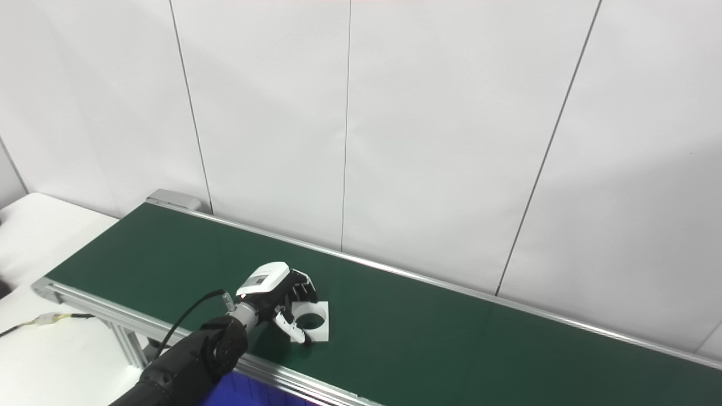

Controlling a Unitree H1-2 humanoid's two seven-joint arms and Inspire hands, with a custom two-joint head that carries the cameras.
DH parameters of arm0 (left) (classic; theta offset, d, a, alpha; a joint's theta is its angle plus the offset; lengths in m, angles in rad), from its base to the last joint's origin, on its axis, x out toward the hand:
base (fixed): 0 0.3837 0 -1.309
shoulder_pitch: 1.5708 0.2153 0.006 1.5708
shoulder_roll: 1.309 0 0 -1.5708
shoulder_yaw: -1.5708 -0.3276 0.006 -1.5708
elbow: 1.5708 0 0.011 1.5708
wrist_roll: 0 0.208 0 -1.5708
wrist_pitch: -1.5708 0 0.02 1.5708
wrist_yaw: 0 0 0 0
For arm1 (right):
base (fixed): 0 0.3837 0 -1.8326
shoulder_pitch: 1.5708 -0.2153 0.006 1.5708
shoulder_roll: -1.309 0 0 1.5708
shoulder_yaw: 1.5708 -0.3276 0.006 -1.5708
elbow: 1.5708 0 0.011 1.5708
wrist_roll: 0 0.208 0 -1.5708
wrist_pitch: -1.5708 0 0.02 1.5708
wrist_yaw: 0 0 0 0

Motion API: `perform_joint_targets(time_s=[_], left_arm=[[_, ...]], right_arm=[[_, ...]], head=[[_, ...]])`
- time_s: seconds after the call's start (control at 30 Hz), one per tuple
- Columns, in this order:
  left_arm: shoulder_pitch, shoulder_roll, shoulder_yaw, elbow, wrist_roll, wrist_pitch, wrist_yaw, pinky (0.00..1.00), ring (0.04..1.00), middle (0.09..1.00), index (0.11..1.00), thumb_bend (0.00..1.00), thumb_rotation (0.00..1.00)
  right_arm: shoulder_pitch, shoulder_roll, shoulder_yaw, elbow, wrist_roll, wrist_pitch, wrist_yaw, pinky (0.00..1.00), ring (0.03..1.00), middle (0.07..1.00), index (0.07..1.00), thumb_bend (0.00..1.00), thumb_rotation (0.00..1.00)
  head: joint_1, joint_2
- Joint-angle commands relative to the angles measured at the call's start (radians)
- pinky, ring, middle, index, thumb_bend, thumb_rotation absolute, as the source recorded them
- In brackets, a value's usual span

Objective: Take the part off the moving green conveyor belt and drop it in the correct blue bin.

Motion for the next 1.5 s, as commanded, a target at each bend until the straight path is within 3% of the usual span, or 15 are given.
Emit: perform_joint_targets(time_s=[0.0,0.17,0.23,0.3,0.5,0.63,0.8,1.0,1.27,1.47], left_arm=[[-0.029,0.022,-0.003,-0.007,0.003,0.031,-0.015,0.41,0.491,0.450,0.508,0.52,0.00],[-0.017,0.037,0.010,-0.036,-0.007,0.010,-0.009,0.42,0.499,0.454,0.507,0.52,0.00],[-0.009,0.045,0.017,-0.054,-0.007,-0.008,0.005,0.41,0.414,0.474,0.528,0.50,0.00],[0.002,0.050,0.028,-0.085,-0.011,-0.006,0.004,0.41,0.404,0.485,0.529,0.50,0.00],[0.060,0.073,0.081,-0.237,-0.037,-0.052,0.019,0.42,0.405,0.488,0.529,0.50,0.00],[0.098,0.069,0.110,-0.315,-0.041,-0.081,0.024,0.38,0.391,0.468,0.541,0.50,0.00],[0.140,0.058,0.137,-0.398,-0.086,-0.112,0.003,0.41,0.403,0.466,0.539,0.50,0.00],[0.195,0.033,0.153,-0.502,-0.115,-0.109,-0.008,0.40,0.411,0.486,0.525,0.50,0.00],[0.262,0.007,0.162,-0.616,-0.164,-0.114,-0.040,0.42,0.427,0.488,0.516,0.50,0.00],[0.298,0.007,0.155,-0.668,-0.195,-0.137,-0.087,0.43,0.434,0.500,0.503,0.50,0.00]], right_arm=[[-0.009,-0.001,-0.008,-0.017,0.009,-0.022,-0.006,0.75,0.822,0.848,0.852,1.00,0.18],[-0.015,0.001,-0.006,-0.011,0.012,-0.024,-0.003,0.76,0.835,0.851,0.855,1.00,0.18],[-0.017,0.001,-0.005,-0.010,0.007,-0.024,-0.004,0.76,0.835,0.851,0.854,1.00,0.19],[-0.019,0.001,-0.006,-0.006,0.006,-0.028,-0.004,0.76,0.834,0.849,0.852,1.00,0.19],[-0.021,0.002,-0.006,-0.004,0.006,-0.028,-0.008,0.75,0.827,0.843,0.848,1.00,0.19],[-0.021,0.002,-0.005,-0.008,0.006,-0.024,-0.008,0.75,0.826,0.843,0.851,1.00,0.19],[-0.017,0.001,-0.006,-0.012,0.004,-0.023,-0.010,0.75,0.820,0.845,0.852,1.00,0.22],[0.001,0.001,-0.006,-0.062,-0.015,0.015,-0.024,0.75,0.819,0.844,0.844,1.00,0.21],[0.023,0.005,-0.004,-0.138,-0.025,0.080,-0.041,0.76,0.813,0.832,0.833,1.00,0.22],[0.039,0.015,0.005,-0.190,-0.045,0.112,-0.050,0.77,0.816,0.833,0.839,1.00,0.18]], head=[[0.000,0.001],[-0.006,0.002],[-0.008,0.003],[-0.009,0.003],[-0.015,0.008],[-0.025,0.015],[-0.044,0.027],[-0.083,0.059],[-0.213,0.150],[-0.297,0.191]])
